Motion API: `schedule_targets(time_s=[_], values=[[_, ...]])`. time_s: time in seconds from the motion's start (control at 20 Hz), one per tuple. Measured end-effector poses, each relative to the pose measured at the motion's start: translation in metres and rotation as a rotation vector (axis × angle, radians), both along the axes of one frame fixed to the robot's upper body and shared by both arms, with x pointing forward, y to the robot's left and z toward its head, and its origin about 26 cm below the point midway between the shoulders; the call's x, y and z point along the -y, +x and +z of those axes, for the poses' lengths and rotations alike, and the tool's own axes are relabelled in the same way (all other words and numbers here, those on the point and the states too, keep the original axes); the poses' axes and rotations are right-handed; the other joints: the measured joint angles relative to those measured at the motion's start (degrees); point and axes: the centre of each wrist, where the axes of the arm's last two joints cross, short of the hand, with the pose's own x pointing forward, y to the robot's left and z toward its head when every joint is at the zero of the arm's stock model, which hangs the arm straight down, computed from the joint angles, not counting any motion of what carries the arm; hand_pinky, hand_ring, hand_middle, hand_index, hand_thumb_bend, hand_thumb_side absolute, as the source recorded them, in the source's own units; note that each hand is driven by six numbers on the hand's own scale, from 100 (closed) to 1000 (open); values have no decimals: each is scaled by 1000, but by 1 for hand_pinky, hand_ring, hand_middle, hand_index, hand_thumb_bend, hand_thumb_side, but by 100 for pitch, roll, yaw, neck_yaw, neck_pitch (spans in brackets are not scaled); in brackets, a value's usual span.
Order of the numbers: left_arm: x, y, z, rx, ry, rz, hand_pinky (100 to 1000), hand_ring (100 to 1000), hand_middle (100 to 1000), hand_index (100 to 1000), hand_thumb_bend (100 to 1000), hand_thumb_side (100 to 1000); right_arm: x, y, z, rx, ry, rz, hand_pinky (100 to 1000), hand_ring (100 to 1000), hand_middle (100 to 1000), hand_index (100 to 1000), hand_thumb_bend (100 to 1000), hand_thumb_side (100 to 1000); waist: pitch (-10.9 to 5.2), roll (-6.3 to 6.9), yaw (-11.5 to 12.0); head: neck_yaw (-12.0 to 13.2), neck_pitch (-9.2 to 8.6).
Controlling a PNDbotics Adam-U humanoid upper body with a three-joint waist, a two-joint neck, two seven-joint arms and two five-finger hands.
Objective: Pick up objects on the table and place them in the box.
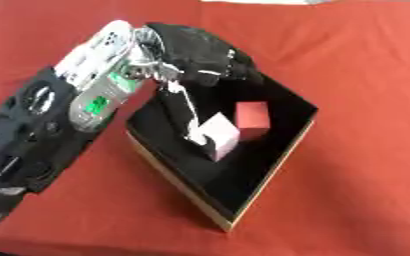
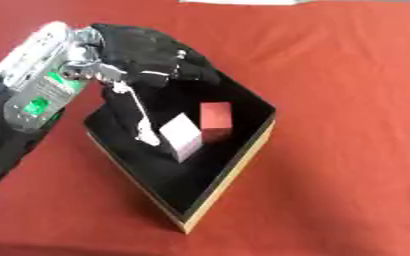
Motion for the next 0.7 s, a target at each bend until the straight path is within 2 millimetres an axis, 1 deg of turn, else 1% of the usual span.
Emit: schedule_targets(time_s=[0.05, 0.1, 0.2, 0.25, 0.45, 0.7], values=[[0, 0, 0, -1, -4, 1, 657, 803, 852, 949, 100, 690, 0, 0, 0, 1, 1, -1, 813, 637, 536, 797, 100, 670, -13, -13, 15, -21, 0], [-1, -1, 0, -4, -18, -1, 650, 798, 854, 948, 100, 683, 2, 0, 0, 5, 4, -7, 813, 637, 536, 797, 100, 670, -47, -40, 80, -69, 0], [-5, -5, -4, -28, -82, -4, 628, 780, 843, 941, 100, 666, 4, -1, -1, 11, 8, -22, 813, 638, 537, 797, 100, 670, -129, -138, 226, -174, 0], [-8, -8, -5, -44, -126, -6, 628, 780, 843, 941, 100, 666, 5, -1, -1, 16, 10, -30, 813, 638, 537, 797, 100, 670, -139, -176, 252, -218, 0], [-25, -20, -4, -89, -332, 1, 613, 766, 837, 931, 100, 672, 8, -1, -2, 26, 17, -51, 812, 639, 538, 796, 100, 669, -140, -168, 306, -339, 1], [-58, -35, 7, -93, -580, 45, 609, 755, 824, 913, 100, 667, 9, -1, -1, 36, 20, -64, 812, 640, 540, 797, 100, 669, -141, -207, 286, -365, 1]])
